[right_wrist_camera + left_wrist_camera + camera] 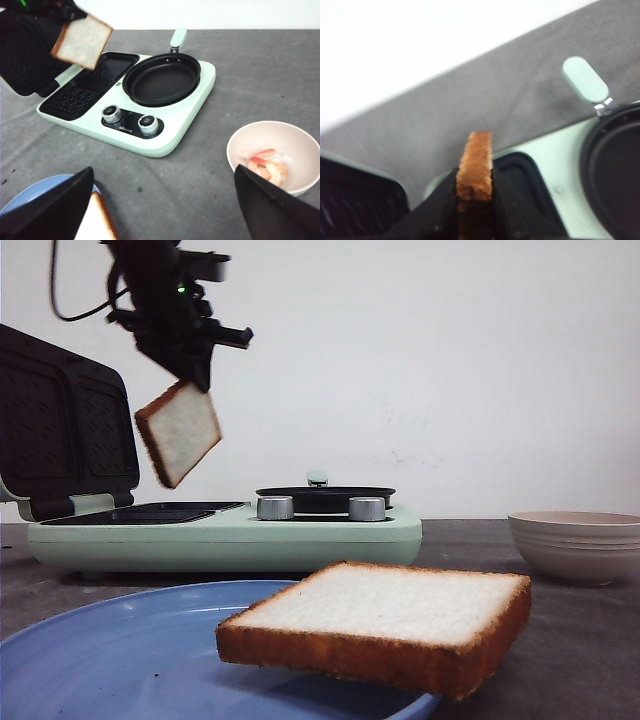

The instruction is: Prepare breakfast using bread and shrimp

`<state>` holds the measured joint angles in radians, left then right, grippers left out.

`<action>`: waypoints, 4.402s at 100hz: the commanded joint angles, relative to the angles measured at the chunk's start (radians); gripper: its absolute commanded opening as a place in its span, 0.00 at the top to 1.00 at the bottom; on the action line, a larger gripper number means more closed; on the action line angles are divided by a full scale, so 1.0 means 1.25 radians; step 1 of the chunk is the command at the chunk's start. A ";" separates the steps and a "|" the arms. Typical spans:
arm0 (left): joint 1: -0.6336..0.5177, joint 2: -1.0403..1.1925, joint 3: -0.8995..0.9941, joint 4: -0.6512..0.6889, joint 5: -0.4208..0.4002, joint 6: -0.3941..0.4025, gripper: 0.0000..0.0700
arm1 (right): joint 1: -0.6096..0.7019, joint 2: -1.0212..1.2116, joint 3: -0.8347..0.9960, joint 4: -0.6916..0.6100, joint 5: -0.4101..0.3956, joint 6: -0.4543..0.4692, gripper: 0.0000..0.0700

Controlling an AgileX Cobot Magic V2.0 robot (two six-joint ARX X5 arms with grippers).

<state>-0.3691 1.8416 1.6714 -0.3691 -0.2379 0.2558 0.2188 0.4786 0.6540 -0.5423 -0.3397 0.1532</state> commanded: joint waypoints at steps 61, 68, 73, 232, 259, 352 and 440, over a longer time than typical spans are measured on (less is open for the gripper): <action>-0.022 0.099 0.032 0.028 -0.078 0.504 0.99 | 0.003 0.003 0.010 -0.011 0.006 -0.013 0.19; -0.017 0.105 0.032 0.034 -0.077 0.504 0.99 | 0.003 0.003 0.010 -0.011 0.006 -0.013 0.19; -0.015 0.106 0.032 0.036 -0.071 0.504 0.99 | 0.003 0.003 0.010 -0.011 0.006 -0.014 0.19; 0.017 0.052 0.032 -0.092 0.017 0.290 0.00 | 0.003 0.003 0.010 -0.011 0.021 -0.004 0.19; 0.052 -0.043 0.032 -0.162 0.031 0.062 0.90 | 0.003 0.004 0.010 -0.029 0.020 0.023 0.20; 0.050 -0.790 0.020 -0.418 0.148 -0.090 0.98 | 0.007 0.542 0.010 -0.018 -0.284 0.128 0.22; 0.029 -0.991 0.011 -0.638 0.121 -0.089 0.98 | 0.127 0.886 0.010 0.129 -0.377 0.126 0.70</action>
<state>-0.3302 0.5980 1.6688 -1.1778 -0.0814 0.1467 0.3634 1.5509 0.6777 -0.3756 -0.8352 0.3046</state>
